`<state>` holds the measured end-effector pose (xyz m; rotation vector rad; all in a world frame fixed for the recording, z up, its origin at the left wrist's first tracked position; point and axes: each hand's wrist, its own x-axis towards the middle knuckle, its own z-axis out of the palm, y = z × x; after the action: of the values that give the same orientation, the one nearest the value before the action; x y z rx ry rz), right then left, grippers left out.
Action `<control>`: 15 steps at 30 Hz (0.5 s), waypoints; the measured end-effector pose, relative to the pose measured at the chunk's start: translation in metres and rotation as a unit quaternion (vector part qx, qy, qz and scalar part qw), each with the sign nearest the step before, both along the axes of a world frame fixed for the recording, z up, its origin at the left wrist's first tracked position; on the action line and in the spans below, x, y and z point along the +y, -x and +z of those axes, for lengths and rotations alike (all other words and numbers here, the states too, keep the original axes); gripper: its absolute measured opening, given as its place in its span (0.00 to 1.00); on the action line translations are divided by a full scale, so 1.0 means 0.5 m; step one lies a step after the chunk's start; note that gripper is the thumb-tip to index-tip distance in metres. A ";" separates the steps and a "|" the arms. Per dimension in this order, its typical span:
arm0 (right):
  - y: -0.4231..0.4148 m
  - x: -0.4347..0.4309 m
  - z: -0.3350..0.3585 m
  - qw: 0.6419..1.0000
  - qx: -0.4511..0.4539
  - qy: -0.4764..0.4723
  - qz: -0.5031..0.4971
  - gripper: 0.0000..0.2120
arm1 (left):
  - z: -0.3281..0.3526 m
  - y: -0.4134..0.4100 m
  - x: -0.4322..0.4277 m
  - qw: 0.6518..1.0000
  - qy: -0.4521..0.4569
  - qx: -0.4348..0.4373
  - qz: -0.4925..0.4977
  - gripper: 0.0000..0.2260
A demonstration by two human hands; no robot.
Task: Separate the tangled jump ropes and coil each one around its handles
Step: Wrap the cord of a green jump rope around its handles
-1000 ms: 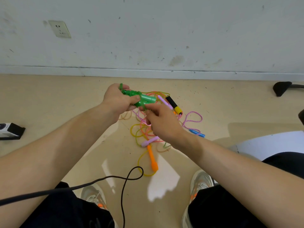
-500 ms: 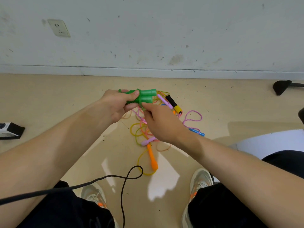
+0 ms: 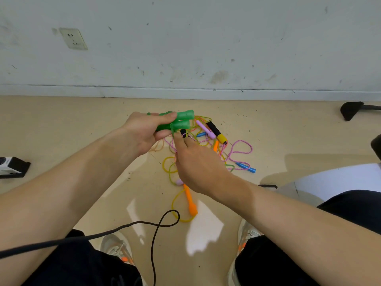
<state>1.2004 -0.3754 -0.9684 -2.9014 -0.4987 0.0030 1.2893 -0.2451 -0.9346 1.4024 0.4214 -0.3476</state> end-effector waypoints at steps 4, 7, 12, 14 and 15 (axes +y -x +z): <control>-0.021 -0.018 -0.012 0.952 0.068 -0.293 -0.052 0.14 | 0.003 -0.005 0.008 1.000 0.011 0.001 -0.006 0.15; -0.047 -0.054 -0.015 0.927 0.157 -0.333 -0.066 0.16 | 0.013 -0.008 0.019 0.999 0.015 0.009 -0.048 0.09; -0.084 -0.105 -0.008 0.909 0.211 -0.347 -0.088 0.22 | 0.030 0.000 0.025 0.986 -0.004 -0.008 -0.168 0.14; -0.101 -0.125 -0.007 0.910 0.201 -0.347 -0.101 0.22 | 0.032 0.002 0.028 0.977 -0.005 -0.015 -0.211 0.20; -0.108 -0.133 -0.005 0.912 0.198 -0.345 -0.104 0.21 | 0.032 0.001 0.029 0.973 -0.020 -0.020 -0.230 0.22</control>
<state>1.2544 -0.4419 -0.9710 -2.1576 -0.0803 0.3115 1.2887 -0.2304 -0.9186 1.5383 0.0643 -0.6877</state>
